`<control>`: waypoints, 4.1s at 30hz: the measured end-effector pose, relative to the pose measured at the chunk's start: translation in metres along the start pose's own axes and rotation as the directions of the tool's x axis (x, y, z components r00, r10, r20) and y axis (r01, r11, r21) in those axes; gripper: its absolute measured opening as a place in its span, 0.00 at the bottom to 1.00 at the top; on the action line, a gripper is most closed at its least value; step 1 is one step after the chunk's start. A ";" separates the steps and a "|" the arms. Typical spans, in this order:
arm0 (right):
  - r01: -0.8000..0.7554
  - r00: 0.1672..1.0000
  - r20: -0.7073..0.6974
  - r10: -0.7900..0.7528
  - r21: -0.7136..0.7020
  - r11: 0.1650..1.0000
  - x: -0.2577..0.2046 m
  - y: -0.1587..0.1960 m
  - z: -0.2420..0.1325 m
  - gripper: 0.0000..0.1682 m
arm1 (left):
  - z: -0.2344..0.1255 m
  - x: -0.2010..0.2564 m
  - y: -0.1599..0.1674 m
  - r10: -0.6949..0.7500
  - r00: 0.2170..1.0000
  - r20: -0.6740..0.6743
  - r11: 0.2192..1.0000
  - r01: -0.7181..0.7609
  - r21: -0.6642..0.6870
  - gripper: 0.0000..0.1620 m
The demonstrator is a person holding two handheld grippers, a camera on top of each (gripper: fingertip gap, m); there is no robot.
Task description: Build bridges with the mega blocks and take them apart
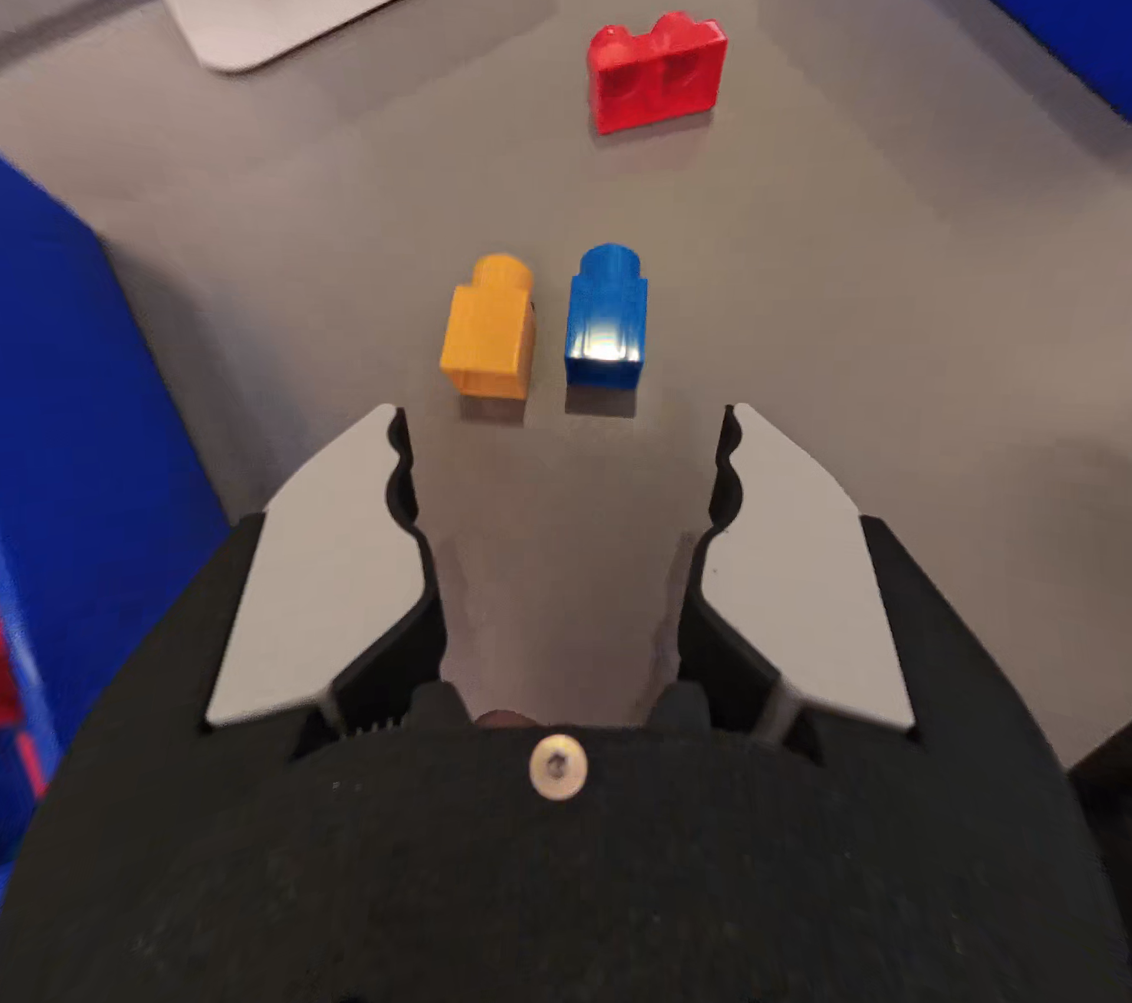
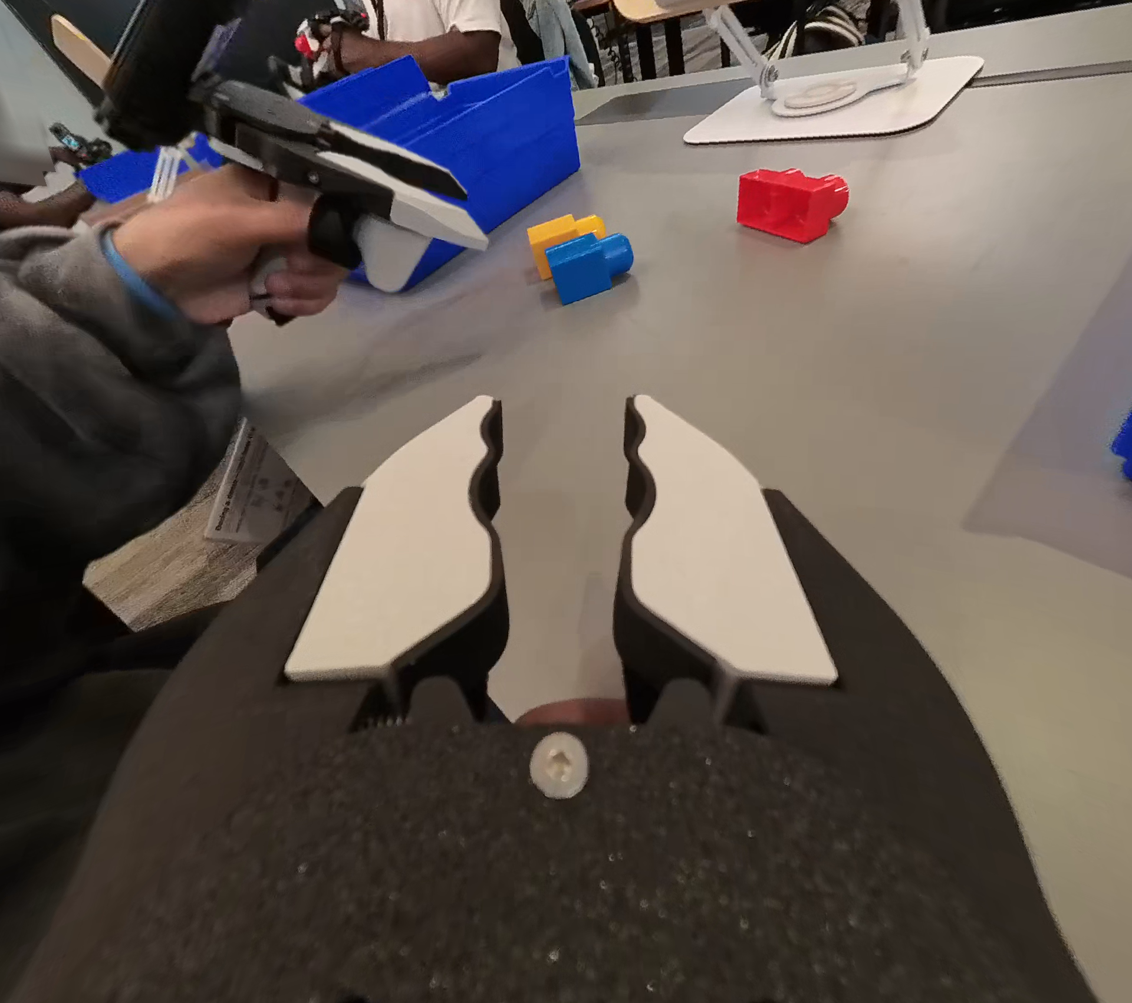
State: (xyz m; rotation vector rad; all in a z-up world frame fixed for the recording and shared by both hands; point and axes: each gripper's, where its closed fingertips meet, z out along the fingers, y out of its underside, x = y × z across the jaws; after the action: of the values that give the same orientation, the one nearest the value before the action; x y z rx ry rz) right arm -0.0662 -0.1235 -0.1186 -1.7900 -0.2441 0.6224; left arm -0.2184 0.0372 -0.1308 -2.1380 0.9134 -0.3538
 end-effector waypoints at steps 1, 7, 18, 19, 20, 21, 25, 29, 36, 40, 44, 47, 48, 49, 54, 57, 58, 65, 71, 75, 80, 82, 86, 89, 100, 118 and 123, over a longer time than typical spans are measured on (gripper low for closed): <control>0.001 1.000 0.006 -0.001 -0.009 1.000 0.000 0.001 0.002 0.23 | 0.001 0.003 0.002 -0.033 0.999 0.011 0.999 0.033 0.010 0.58; 0.011 1.000 0.029 -0.010 -0.026 1.000 0.003 -0.001 0.010 0.23 | 0.036 -0.004 0.002 -0.025 0.991 0.135 0.992 0.042 -0.120 0.60; -0.066 0.996 0.063 0.069 -0.036 0.997 0.006 0.001 0.010 0.23 | 0.068 -0.006 0.011 0.000 0.999 0.048 0.929 0.017 -0.369 0.61; -0.070 0.995 0.066 0.072 -0.039 0.997 0.005 0.002 0.011 0.23 | 0.069 -0.006 0.012 0.002 0.999 0.043 0.917 0.015 -0.398 0.61; -0.073 0.995 0.070 0.076 -0.044 0.996 0.004 0.002 0.011 0.23 | 0.070 -0.006 0.012 0.003 0.999 0.039 0.908 0.013 -0.419 0.62; -0.074 0.994 0.074 0.078 -0.048 0.996 0.004 0.003 0.011 0.23 | 0.070 -0.007 0.011 0.004 0.999 0.040 0.903 0.014 -0.430 0.61; -0.074 0.993 0.089 0.079 -0.055 0.996 0.001 0.004 0.012 0.23 | 0.072 -0.014 0.011 0.032 0.997 0.065 0.876 0.004 -0.482 0.59; -0.081 0.990 0.108 0.087 -0.063 0.995 -0.002 0.004 0.014 0.23 | 0.076 -0.018 0.020 0.049 0.997 0.064 0.837 -0.006 -0.547 0.57; -0.093 0.987 0.128 0.101 -0.069 0.993 -0.003 0.003 0.015 0.23 | 0.072 -0.004 0.019 0.010 0.999 -0.044 0.807 -0.034 -0.589 0.57; -0.107 0.984 0.136 0.116 -0.069 0.992 -0.003 0.003 0.015 0.23 | 0.073 0.000 0.016 0.007 0.998 -0.069 0.809 -0.046 -0.586 0.56; -0.112 0.983 0.140 0.121 -0.071 0.991 -0.004 0.003 0.015 0.24 | 0.073 -0.006 0.018 0.032 0.999 -0.043 0.798 -0.052 -0.601 0.55; -0.113 0.982 0.141 0.122 -0.073 0.991 -0.004 0.003 0.015 0.24 | 0.073 -0.012 0.019 0.039 0.999 -0.012 0.788 -0.038 -0.615 0.53; -0.115 0.982 0.143 0.124 -0.075 0.991 -0.005 0.003 0.015 0.24 | 0.073 -0.013 0.018 0.038 0.999 -0.005 0.787 -0.033 -0.616 0.53; -0.117 0.981 0.146 0.127 -0.077 0.990 -0.005 0.003 0.015 0.24 | 0.073 -0.014 0.017 0.038 0.999 0.001 0.785 -0.029 -0.619 0.53; -0.116 0.980 0.154 0.127 -0.081 0.990 -0.007 0.003 0.015 0.25 | 0.076 -0.013 0.017 0.056 0.998 0.013 0.762 -0.034 -0.646 0.53; -0.116 0.980 0.155 0.127 -0.078 0.990 -0.007 0.002 0.013 0.25 | 0.078 -0.011 0.020 0.044 0.999 0.016 0.752 -0.022 -0.658 0.53; -0.118 0.979 0.155 0.129 -0.077 0.990 -0.007 0.002 0.013 0.25 | 0.078 -0.010 0.020 0.040 0.999 0.016 0.752 -0.020 -0.659 0.53; -0.135 0.976 0.161 0.146 -0.075 0.988 -0.006 0.001 0.011 0.25 | 0.080 -0.007 0.018 0.007 1.000 0.016 0.754 0.006 -0.657 0.54; -0.129 0.976 0.163 0.141 -0.082 0.988 -0.008 0.001 0.012 0.25 | 0.083 -0.003 0.018 -0.034 0.999 -0.015 0.758 0.016 -0.652 0.46; -0.127 0.977 0.163 0.140 -0.089 0.988 -0.008 0.003 0.012 0.26 | 0.086 -0.002 0.014 -0.055 0.998 -0.033 0.791 0.024 -0.611 0.46; -0.138 0.975 0.164 0.151 -0.087 0.987 -0.006 0.004 0.012 0.25 | 0.083 0.000 0.006 -0.046 0.993 -0.108 0.879 -0.011 -0.476 0.46; -0.141 0.974 0.164 0.154 -0.088 0.986 -0.006 0.004 0.012 0.26 | 0.081 -0.005 0.005 -0.027 0.994 -0.104 0.915 -0.017 -0.403 0.46; -0.128 0.978 0.152 0.140 -0.085 0.988 -0.005 0.004 0.013 0.25 | 0.071 -0.012 -0.008 0.086 0.994 -0.073 0.983 -0.096 -0.154 0.46; -0.127 0.980 0.144 0.140 -0.090 0.988 -0.002 0.002 0.017 0.26 | 0.060 -0.011 -0.016 0.144 0.989 -0.045 0.989 -0.142 0.038 0.46; 0.357 0.931 0.217 -0.294 -0.364 0.860 0.055 -0.136 0.072 0.32 | 0.038 -0.009 -0.016 0.094 0.985 -0.143 0.963 -0.053 0.264 0.46; 0.848 0.529 0.796 -0.294 -0.501 0.172 0.160 -0.043 0.202 0.36 | 0.044 0.011 -0.004 0.215 0.963 -0.164 0.960 -0.177 0.216 0.46; 0.887 0.458 0.833 -0.311 -0.453 0.091 0.162 -0.020 0.209 0.28 | 0.048 0.007 -0.004 0.164 0.969 -0.185 0.973 -0.128 0.192 0.46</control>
State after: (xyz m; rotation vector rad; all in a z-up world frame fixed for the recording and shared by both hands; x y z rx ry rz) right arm -0.0380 0.1312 -0.1866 -2.0748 -2.0963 0.2685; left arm -0.1872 0.0601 -0.1598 -1.8826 1.1040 -0.5621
